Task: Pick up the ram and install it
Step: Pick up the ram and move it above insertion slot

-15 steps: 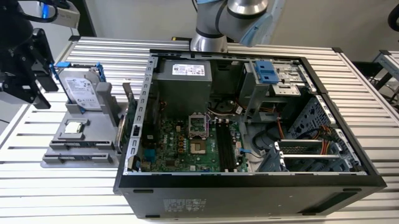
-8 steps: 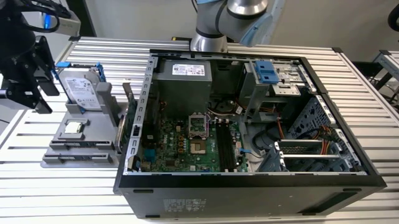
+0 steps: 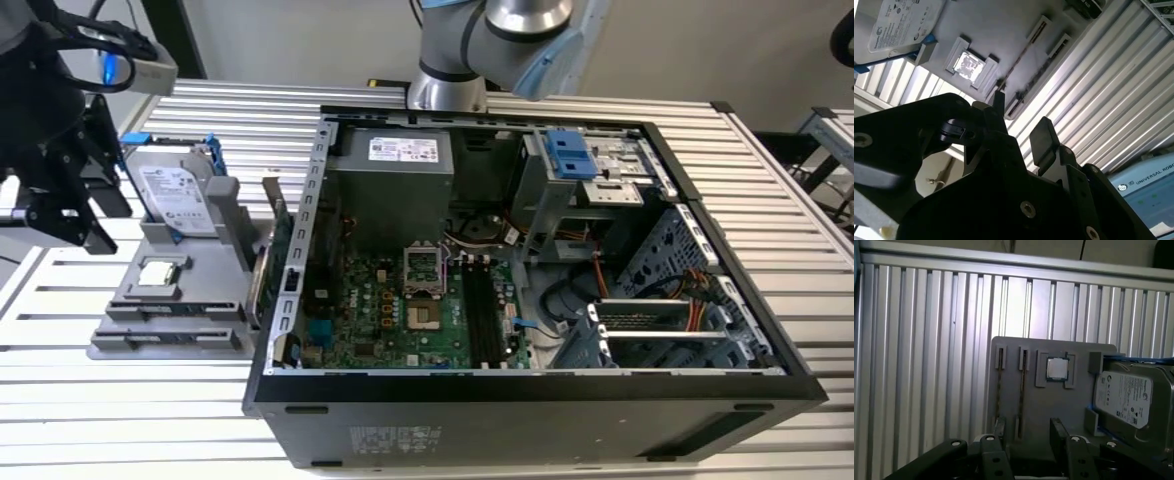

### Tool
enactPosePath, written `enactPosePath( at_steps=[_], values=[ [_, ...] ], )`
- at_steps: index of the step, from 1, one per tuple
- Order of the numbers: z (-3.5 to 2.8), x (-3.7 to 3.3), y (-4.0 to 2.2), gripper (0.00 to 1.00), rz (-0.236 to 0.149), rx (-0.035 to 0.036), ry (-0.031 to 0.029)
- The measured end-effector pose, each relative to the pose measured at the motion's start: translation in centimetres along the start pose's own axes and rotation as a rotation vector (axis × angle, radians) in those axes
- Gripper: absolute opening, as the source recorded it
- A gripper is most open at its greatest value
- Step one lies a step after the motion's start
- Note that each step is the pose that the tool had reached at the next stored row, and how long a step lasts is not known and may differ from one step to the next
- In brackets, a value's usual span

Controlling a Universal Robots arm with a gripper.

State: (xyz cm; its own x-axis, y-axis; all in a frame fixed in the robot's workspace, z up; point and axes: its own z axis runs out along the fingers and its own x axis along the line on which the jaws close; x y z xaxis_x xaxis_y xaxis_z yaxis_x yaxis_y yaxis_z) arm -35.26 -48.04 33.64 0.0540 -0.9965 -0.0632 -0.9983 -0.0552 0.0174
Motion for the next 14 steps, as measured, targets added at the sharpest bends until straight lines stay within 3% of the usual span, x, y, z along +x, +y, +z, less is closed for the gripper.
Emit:
enactPosePath(
  at_steps=[3,10,14],
  values=[
    [0.54,0.03,-0.01,1.0,-0.003,-0.0003,0.0003],
    [1.82,0.11,-0.03,1.0,-0.004,-0.0008,0.0104],
    [2.52,0.16,-0.04,1.0,-0.004,-0.0009,0.0123]
  ],
)
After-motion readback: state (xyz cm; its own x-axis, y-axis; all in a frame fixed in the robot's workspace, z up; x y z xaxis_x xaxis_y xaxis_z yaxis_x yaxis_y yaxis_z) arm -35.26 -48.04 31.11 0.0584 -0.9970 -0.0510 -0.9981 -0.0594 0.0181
